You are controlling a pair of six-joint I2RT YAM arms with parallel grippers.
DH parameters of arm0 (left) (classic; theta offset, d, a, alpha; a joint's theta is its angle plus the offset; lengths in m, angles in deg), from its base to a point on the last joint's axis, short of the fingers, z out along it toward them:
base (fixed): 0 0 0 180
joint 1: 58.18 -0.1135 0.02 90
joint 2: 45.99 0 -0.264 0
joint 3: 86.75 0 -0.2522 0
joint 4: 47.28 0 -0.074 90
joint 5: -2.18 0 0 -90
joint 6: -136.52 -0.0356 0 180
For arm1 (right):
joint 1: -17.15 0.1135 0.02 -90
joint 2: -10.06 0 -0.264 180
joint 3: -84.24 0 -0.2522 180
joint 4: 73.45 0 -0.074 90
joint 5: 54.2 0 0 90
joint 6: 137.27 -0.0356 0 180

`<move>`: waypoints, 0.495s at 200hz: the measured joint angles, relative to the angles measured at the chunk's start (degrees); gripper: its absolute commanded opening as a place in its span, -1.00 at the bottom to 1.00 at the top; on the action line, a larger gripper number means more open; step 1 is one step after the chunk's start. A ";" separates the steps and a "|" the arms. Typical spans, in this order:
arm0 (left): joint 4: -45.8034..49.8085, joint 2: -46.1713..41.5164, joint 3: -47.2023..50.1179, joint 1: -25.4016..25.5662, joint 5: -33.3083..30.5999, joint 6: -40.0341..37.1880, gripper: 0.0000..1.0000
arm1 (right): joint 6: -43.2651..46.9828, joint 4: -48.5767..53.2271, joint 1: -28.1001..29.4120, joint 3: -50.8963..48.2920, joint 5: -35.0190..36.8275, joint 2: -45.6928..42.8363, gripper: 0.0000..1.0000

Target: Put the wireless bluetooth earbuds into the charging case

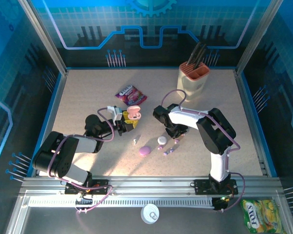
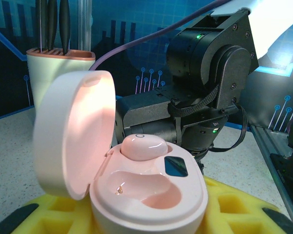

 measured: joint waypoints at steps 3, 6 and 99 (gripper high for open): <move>0.00 0.00 0.00 0.00 0.00 0.00 -0.27 | -0.02 0.00 0.02 0.00 -0.02 -0.02 -0.65; 0.00 0.00 0.00 0.00 0.00 0.00 -0.27 | 0.00 -0.02 0.00 0.00 -0.02 -0.04 -0.64; -0.11 1.79 -1.07 0.55 -0.13 -0.07 -0.31 | 0.37 -5.95 -4.57 -5.22 -11.10 -12.24 -0.62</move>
